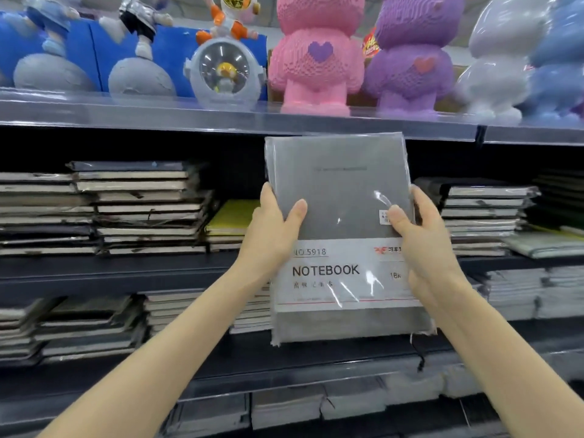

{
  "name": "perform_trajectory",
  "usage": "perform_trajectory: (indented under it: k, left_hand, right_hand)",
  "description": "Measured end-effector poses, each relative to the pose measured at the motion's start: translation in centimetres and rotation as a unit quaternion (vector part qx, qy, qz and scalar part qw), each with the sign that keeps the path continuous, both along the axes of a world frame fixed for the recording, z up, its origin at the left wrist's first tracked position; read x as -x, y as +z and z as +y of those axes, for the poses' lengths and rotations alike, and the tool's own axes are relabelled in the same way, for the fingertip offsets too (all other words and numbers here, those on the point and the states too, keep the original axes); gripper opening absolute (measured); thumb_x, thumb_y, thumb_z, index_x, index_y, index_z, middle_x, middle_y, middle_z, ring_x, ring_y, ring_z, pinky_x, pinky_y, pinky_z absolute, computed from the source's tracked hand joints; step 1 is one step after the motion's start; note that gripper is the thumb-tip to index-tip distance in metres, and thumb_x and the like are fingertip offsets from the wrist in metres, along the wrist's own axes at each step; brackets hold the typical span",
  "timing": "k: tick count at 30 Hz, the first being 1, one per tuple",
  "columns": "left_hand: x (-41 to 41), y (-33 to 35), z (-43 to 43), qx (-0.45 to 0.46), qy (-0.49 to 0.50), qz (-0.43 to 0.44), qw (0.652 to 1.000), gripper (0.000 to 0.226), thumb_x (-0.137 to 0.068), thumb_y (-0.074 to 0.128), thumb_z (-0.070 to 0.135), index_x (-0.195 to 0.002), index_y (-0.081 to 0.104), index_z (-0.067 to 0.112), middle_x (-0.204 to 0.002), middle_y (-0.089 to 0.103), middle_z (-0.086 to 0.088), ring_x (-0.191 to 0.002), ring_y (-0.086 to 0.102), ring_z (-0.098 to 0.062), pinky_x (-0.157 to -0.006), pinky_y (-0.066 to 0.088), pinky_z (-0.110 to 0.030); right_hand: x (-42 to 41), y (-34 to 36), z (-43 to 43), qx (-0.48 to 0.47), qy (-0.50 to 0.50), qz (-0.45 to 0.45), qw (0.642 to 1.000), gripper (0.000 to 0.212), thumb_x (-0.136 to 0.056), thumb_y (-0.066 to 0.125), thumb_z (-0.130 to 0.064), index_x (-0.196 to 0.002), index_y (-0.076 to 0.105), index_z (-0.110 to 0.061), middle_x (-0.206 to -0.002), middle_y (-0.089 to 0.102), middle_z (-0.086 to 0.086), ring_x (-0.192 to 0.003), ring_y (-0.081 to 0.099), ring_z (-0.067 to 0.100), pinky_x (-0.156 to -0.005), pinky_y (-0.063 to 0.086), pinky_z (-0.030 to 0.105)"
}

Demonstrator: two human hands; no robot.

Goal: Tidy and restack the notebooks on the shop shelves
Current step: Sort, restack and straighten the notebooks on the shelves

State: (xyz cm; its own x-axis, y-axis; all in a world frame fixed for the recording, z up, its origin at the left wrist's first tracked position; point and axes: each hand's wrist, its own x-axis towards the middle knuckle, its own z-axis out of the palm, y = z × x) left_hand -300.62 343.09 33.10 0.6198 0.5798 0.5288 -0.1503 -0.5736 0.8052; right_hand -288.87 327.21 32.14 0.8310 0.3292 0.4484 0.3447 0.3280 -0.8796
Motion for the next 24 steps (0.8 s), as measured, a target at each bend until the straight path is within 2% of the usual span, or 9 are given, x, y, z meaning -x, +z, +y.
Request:
perform_trajectory:
  k: [5, 8, 10, 12, 14, 16, 19, 21, 24]
  left_hand:
    - [-3.4, -1.1, -0.5, 0.077, -0.034, 0.071, 0.994, 0.042, -0.092, 0.056, 0.035, -0.129, 0.044, 0.017, -0.117, 0.059, 0.006, -0.108, 0.059, -0.019, -0.096, 0.047, -0.042]
    - [-5.1, -1.1, -0.2, 0.076, -0.023, 0.069, 0.994, 0.054, -0.089, 0.061, 0.03, -0.137, 0.039, 0.016, -0.123, 0.059, 0.002, -0.111, 0.058, -0.02, -0.098, 0.047, -0.042]
    - [-5.7, -1.0, -0.2, 0.049, -0.016, 0.06, 0.997, 0.075, -0.085, 0.066, 0.027, -0.148, 0.025, 0.018, -0.131, 0.053, 0.002, -0.118, 0.053, -0.02, -0.1, 0.044, -0.036]
    - [-6.1, -1.3, 0.0, 0.022, -0.011, 0.066, 0.998, 0.082, -0.082, 0.071, 0.028, -0.149, 0.024, 0.021, -0.141, 0.043, -0.001, -0.127, 0.044, -0.02, -0.099, 0.038, -0.029]
    - [-6.2, -1.8, 0.3, -0.006, -0.012, 0.082, 0.997, 0.079, -0.08, 0.073, 0.033, -0.146, 0.031, 0.023, -0.147, 0.036, -0.002, -0.133, 0.036, -0.019, -0.101, 0.032, -0.027]
    - [-5.8, -2.4, 0.4, -0.037, -0.026, 0.092, 0.995, 0.075, -0.078, 0.073, 0.041, -0.142, 0.037, 0.025, -0.148, 0.034, -0.001, -0.135, 0.033, -0.015, -0.108, 0.03, -0.03]
    - [-4.7, -3.4, 0.3, -0.088, -0.056, 0.118, 0.987, 0.076, -0.073, 0.073, 0.048, -0.139, 0.04, 0.028, -0.143, 0.031, 0.014, -0.123, 0.029, 0.005, -0.096, 0.027, -0.013]
    - [-4.2, -4.2, 0.2, -0.133, -0.067, 0.135, 0.98, 0.082, -0.07, 0.075, 0.05, -0.141, 0.039, 0.029, -0.141, 0.025, 0.022, -0.12, 0.025, 0.011, -0.09, 0.022, 0.001]
    - [-4.4, -5.1, 0.1, -0.186, -0.046, 0.151, 0.97, 0.09, -0.07, 0.072, 0.055, -0.146, 0.029, 0.034, -0.156, 0.006, 0.018, -0.136, 0.016, 0.004, -0.101, 0.012, -0.005]
  right_hand:
    - [-3.3, -0.1, -1.3, 0.084, -0.008, 0.058, 0.995, 0.042, -0.096, 0.048, -0.01, -0.135, 0.049, -0.026, -0.123, 0.064, 0.0, -0.098, 0.067, 0.019, -0.077, 0.056, 0.036]
    - [-5.0, 0.6, -0.4, 0.107, -0.029, 0.087, 0.99, 0.043, -0.096, 0.047, -0.01, -0.137, 0.048, -0.022, -0.122, 0.063, -0.001, -0.083, 0.062, 0.015, -0.064, 0.05, 0.028]
    - [-6.1, 1.3, 0.4, 0.11, -0.038, 0.092, 0.989, 0.044, -0.097, 0.045, -0.008, -0.14, 0.045, -0.018, -0.117, 0.063, -0.001, -0.082, 0.059, 0.014, -0.063, 0.048, 0.027]
    - [-7.1, 2.2, 1.4, 0.105, -0.054, 0.099, 0.988, 0.045, -0.098, 0.044, -0.004, -0.141, 0.042, -0.012, -0.103, 0.063, -0.005, -0.09, 0.056, 0.016, -0.07, 0.047, 0.028]
    - [-8.2, 3.0, 2.6, 0.132, -0.064, 0.089, 0.985, 0.049, -0.097, 0.046, -0.004, -0.145, 0.036, -0.009, -0.118, 0.061, -0.001, -0.097, 0.055, 0.017, -0.073, 0.044, 0.02]
    - [-9.8, 3.8, 3.9, 0.169, -0.076, 0.087, 0.979, 0.052, -0.096, 0.049, -0.006, -0.146, 0.034, -0.008, -0.134, 0.054, 0.007, -0.101, 0.053, 0.018, -0.062, 0.042, 0.01]
    - [-11.7, 4.9, 5.4, 0.223, -0.068, 0.113, 0.966, 0.036, -0.098, 0.048, -0.008, -0.133, 0.046, -0.009, -0.107, 0.055, 0.004, -0.086, 0.055, 0.018, -0.054, 0.037, 0.018]
    - [-13.1, 4.6, 6.1, 0.259, -0.059, 0.11, 0.958, 0.033, -0.097, 0.047, -0.007, -0.13, 0.048, -0.004, -0.101, 0.047, 0.006, -0.066, 0.044, 0.01, -0.051, 0.037, 0.018]
    - [-15.2, 3.7, 6.1, 0.313, -0.046, 0.089, 0.944, 0.042, -0.095, 0.053, -0.008, -0.135, 0.046, 0.002, -0.107, 0.044, 0.007, -0.064, 0.041, 0.007, -0.055, 0.042, 0.017]
